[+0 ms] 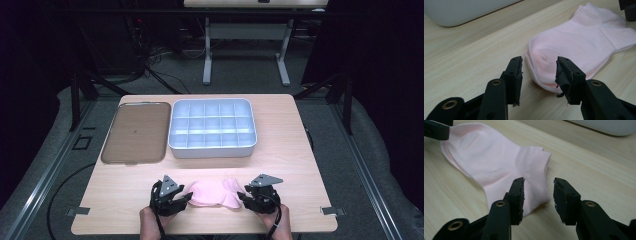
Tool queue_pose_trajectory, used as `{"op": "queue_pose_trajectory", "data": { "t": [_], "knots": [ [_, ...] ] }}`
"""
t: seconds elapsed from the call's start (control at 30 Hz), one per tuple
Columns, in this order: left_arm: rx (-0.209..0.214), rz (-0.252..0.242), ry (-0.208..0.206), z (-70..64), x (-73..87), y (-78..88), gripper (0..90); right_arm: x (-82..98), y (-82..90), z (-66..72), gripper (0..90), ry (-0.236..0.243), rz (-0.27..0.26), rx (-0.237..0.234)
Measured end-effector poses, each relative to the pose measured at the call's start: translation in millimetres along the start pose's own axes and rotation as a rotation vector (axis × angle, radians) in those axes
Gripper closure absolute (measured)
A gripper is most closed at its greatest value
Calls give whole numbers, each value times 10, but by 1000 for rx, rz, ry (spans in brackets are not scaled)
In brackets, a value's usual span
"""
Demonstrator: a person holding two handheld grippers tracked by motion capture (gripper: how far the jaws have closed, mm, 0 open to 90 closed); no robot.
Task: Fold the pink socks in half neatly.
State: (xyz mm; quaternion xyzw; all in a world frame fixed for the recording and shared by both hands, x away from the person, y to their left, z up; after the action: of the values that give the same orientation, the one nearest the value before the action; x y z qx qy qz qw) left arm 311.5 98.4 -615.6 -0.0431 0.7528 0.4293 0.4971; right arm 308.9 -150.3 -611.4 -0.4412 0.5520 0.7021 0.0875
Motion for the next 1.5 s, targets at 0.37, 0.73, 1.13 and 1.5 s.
{"op": "queue_pose_trajectory", "data": {
  "t": [0.37,0.73,1.13,1.5],
  "knots": [
    [81,-35,95,194,29,-32,623,31,13,-64,634,6,18,29],
    [131,-24,130,232,88,-82,657,-20,-15,-94,580,-29,32,10],
    [130,0,93,192,107,-109,739,37,-141,-89,645,-33,68,-3],
    [116,3,82,178,107,-115,783,32,-133,-53,866,-19,56,-6]
  ]
}}
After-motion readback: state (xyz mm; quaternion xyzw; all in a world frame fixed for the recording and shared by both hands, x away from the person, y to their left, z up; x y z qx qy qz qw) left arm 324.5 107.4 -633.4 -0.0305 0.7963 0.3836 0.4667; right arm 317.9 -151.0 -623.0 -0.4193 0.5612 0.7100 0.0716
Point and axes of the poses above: each handheld gripper's, and its own axes: y roughly backward along the jaws, x roughly out of its underside, z roughly to its left, the point moved 7 cm from there along -y, roughly forward along the jaws, and after that the axes turned 7 degrees about x, right-handed, at the moved point
